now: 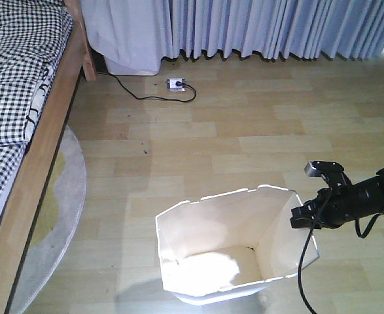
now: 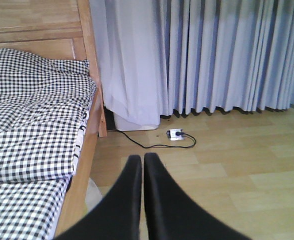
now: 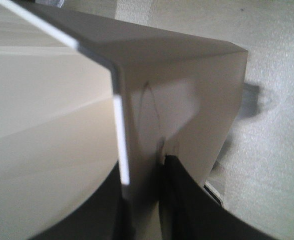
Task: Move trash bin to bedside with robot
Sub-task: 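Carry the bin with the right gripper as the base drives along the bed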
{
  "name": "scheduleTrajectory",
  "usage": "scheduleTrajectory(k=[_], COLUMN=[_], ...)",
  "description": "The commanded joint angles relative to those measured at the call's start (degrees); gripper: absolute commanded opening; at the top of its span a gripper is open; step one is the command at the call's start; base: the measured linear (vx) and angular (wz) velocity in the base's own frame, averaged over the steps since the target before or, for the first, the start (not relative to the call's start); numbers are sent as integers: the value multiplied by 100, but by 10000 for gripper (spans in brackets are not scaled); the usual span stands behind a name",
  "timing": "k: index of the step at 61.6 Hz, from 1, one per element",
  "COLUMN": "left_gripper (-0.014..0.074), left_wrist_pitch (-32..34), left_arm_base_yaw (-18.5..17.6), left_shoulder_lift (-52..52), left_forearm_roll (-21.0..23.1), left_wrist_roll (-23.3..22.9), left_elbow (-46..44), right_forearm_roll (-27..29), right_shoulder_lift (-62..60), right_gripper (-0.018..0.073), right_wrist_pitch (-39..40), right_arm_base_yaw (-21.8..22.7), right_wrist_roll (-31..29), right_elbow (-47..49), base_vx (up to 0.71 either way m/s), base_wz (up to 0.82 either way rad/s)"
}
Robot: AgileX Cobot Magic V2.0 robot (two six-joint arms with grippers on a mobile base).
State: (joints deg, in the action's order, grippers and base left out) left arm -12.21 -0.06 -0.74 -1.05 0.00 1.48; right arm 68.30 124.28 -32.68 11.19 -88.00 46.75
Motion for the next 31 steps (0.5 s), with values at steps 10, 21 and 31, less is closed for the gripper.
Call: scheduleTrajectory(k=[10,21,31], left_gripper=[-6,-6,-6], left_wrist_pitch=[392,392,392], left_arm_base_yaw=[-13,-13,-13], left_shoulder_lift=[-82,-82,-82], left_forearm_roll=[23,23,23], left_wrist_roll=[0,0,0], left_elbow=[108,108,108], right_forearm_roll=[378,378,378], right_shoulder_lift=[-396,-396,-396], right_gripper=[-6,-6,-6], right_wrist_pitch=[-1057,-1057,-1057], right_arm_base_yaw=[10,10,10], right_wrist_roll=[6,6,6], right_elbow=[73,73,73], base_vx=[23,22,20], base_wz=[9,9,9])
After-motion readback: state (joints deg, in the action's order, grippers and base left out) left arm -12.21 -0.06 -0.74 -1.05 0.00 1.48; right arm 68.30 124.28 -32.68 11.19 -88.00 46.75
